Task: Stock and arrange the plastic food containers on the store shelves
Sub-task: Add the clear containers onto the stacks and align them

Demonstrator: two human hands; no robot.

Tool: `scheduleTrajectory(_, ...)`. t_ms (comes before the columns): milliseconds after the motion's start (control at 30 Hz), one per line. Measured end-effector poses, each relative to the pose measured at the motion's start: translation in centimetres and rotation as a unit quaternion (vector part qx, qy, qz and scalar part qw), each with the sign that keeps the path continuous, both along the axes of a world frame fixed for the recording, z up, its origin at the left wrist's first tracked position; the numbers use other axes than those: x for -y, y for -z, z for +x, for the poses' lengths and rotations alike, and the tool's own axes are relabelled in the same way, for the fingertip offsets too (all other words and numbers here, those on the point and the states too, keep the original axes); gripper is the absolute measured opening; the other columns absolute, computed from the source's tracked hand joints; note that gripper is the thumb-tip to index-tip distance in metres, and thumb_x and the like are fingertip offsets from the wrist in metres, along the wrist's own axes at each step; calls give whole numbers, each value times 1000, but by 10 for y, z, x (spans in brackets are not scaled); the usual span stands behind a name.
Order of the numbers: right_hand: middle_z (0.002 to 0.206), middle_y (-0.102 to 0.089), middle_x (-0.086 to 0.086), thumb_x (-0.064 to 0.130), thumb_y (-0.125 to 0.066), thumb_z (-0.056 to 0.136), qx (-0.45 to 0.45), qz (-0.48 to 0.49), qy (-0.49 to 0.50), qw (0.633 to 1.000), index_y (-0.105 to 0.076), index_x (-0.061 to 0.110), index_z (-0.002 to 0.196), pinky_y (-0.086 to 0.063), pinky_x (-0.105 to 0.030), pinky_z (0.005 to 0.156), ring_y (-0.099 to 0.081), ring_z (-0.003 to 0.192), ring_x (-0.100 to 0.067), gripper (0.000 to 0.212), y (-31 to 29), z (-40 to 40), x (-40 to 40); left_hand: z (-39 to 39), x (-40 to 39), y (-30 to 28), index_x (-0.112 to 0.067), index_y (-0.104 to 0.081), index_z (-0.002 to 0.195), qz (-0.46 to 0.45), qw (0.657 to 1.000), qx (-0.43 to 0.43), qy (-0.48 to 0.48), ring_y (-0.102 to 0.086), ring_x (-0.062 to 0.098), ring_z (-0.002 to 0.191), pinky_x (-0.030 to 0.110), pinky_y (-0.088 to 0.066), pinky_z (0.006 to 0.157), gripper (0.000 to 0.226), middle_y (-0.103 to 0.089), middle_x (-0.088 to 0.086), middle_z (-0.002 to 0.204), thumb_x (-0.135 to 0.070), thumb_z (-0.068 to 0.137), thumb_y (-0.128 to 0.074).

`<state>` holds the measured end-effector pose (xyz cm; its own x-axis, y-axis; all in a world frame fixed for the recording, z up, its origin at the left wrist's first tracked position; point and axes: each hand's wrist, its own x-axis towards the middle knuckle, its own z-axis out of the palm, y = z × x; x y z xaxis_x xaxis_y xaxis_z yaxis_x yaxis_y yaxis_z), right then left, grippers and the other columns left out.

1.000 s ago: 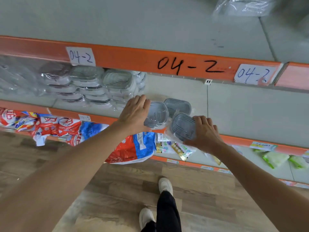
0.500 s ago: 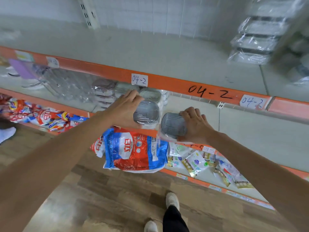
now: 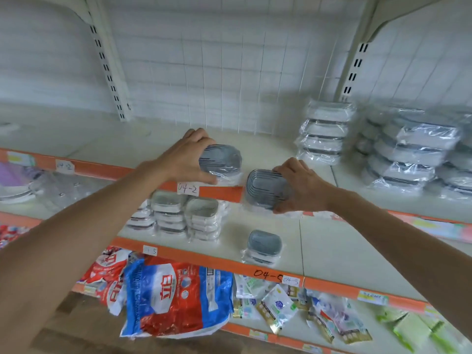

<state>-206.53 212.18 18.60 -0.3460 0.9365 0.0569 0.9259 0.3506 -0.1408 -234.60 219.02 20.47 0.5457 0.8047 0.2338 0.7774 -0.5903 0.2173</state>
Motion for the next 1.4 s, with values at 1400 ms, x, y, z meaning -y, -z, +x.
scheduleTrajectory(1400, 139, -49, -5, 28, -72, 81, -65, 11, 114, 991, -49, 18, 135, -30, -30, 106, -44, 127, -23, 59, -9, 150, -72, 218, -71, 44, -23, -23, 148, -174, 970, 145, 91, -60, 20, 96, 28, -48, 87, 91, -60, 7, 122, -22, 75, -79)
